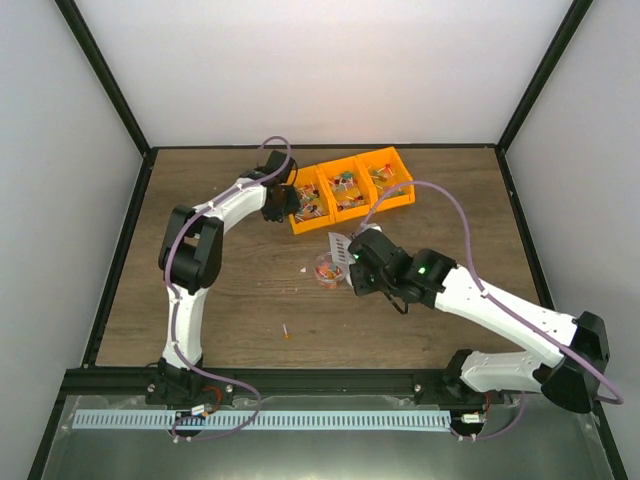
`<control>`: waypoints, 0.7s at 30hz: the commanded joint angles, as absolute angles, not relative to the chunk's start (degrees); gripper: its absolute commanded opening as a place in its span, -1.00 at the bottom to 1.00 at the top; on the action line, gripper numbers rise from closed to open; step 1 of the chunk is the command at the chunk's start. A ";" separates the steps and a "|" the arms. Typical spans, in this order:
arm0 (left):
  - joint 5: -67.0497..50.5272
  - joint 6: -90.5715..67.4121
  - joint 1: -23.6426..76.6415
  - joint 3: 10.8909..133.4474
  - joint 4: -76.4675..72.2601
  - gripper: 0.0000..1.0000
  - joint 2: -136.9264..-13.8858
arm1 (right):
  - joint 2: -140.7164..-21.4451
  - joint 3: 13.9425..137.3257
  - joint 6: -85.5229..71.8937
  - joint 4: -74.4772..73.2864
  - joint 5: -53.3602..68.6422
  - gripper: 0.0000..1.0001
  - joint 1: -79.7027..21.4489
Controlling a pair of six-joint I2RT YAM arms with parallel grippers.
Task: Pack the candies
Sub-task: Place the fake candies in the packing bottle, then scoop the fake candies from the storage box.
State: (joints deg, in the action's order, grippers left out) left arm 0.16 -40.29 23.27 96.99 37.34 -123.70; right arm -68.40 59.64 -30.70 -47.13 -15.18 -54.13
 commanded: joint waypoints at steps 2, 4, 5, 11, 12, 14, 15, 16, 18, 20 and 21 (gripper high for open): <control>0.34 -40.28 22.27 97.03 37.49 -0.28 -120.03 | -65.29 65.23 -34.03 -44.93 -12.30 -0.99 -49.90; 0.43 -40.25 22.18 97.24 37.36 -0.28 -119.12 | -66.76 67.63 -34.58 -43.43 -9.44 -0.99 -46.79; 0.55 -40.25 22.10 97.51 37.43 -0.28 -118.70 | -67.81 69.05 -34.96 -42.71 -8.90 -0.99 -45.86; 3.24 -40.25 20.98 100.90 39.37 -0.11 -118.62 | -76.81 77.77 -39.26 -34.50 -3.52 -0.99 -40.49; 3.44 -40.25 20.76 101.26 39.40 -0.09 -118.99 | -78.41 78.61 -40.51 -32.91 -1.59 -0.99 -39.35; 3.97 -40.25 19.60 103.20 40.19 -0.06 -120.47 | -81.01 79.93 -43.02 -30.57 0.51 -0.99 -38.01; 4.52 -40.25 19.09 104.78 40.90 -0.06 -122.00 | -82.02 80.40 -44.22 -29.69 0.60 -0.99 -37.75; 5.09 -40.25 18.68 106.48 41.98 -0.06 -123.14 | -82.83 80.74 -44.85 -29.01 0.43 -0.99 -37.63; 5.91 -38.81 18.11 109.85 43.36 -0.06 -125.71 | -84.02 80.99 -45.73 -27.64 0.31 -0.99 -37.42; 6.60 -38.33 17.73 113.31 44.29 -0.08 -128.30 | -85.26 81.22 -46.30 -26.86 1.17 -0.99 -36.97; 7.00 -37.97 17.67 114.95 44.83 -0.10 -129.65 | -85.78 81.29 -46.39 -26.68 1.59 -0.99 -36.85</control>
State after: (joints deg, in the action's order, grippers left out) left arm 4.47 -39.81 18.37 109.38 41.76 -124.68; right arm -84.71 78.26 -43.44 -30.76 -0.91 -37.45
